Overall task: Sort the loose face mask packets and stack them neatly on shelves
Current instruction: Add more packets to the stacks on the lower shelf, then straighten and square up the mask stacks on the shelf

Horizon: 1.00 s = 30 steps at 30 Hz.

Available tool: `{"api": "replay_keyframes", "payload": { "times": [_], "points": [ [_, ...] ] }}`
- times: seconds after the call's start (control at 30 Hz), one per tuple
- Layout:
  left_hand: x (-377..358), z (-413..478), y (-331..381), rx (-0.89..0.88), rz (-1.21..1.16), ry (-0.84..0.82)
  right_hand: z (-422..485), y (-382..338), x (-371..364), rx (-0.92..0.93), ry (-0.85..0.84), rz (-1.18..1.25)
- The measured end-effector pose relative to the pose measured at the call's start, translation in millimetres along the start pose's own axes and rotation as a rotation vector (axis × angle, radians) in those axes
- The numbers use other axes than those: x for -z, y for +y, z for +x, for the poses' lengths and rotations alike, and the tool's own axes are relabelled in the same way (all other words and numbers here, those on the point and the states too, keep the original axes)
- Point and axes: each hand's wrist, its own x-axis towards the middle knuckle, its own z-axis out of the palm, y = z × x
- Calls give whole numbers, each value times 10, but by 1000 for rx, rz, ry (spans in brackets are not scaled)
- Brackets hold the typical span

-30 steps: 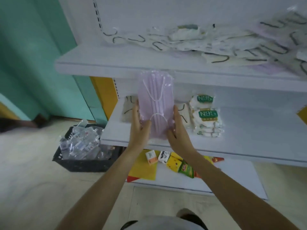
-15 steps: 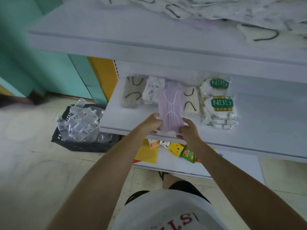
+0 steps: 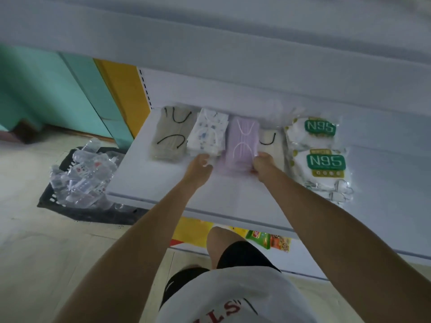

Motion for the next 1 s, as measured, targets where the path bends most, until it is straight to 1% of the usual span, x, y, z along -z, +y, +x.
{"api": "replay_keyframes", "payload": {
  "times": [0.17, 0.27, 0.4, 0.53, 0.63, 0.73, 0.83, 0.9, 0.93, 1.0],
  "points": [
    [326, -258, -71, 59, 28, -7, -270, -26, 84, 113, 116, -255],
    [436, -524, -40, 30, 129, -38, -682, 62, 199, 188, 42, -367],
    [520, -944, 119, -187, 395, -106, -1349, 205, 422, 388, -99, -457],
    [603, -1296, 478, -395, 573, -155, -1893, 257, 731, 614, -171, -578],
    [692, -1594, 796, -588, 727, -168, -2193, 138, 973, 852, -165, -678],
    [749, -1942, 1142, -809, 836, -112, -2496, -107, 1178, 1145, -102, -714],
    [808, -2249, 1570, -1012, 833, -6, -2769, -419, 1385, 1438, -52, -673],
    [855, -2439, 1893, -1161, 715, 38, -2914, -635, 1538, 1591, -4, -637],
    [871, -2509, 2056, -1213, 658, 60, -2971, -743, 1617, 1644, 27, -620],
    [878, -2565, 2376, -1245, 607, 129, -3028, -961, 1795, 1711, 91, -589]
  ]
}}
